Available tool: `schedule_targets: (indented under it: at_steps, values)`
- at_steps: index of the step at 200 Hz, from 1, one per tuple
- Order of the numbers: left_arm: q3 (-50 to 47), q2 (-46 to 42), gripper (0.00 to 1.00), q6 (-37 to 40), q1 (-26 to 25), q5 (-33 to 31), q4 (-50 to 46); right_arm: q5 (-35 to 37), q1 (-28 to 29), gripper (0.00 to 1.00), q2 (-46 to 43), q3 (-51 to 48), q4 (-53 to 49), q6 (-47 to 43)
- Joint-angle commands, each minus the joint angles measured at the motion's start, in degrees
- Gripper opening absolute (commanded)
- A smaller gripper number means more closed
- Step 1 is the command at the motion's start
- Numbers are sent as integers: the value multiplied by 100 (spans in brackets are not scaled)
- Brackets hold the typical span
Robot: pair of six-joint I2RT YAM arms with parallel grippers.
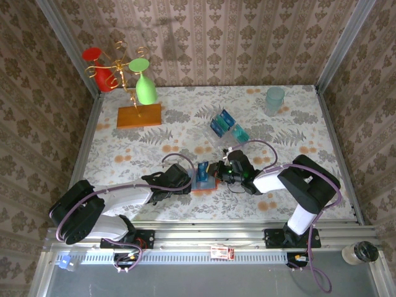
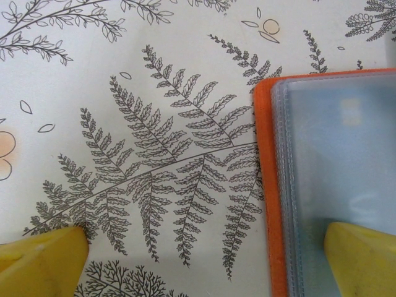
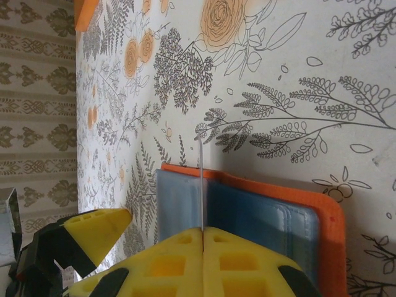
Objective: Put the credit cards into the card holder
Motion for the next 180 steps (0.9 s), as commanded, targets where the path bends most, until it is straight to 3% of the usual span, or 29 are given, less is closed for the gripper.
schedule_targets:
  at_steps: [1, 180]
  values:
    - [-184, 56, 100, -137, -45, -26, -391, 192, 46, 0, 16, -127, 224, 66]
    - [-225, 60, 100, -165, -45, -28, -378, 225, 90, 0, 121, -216, 866, 156]
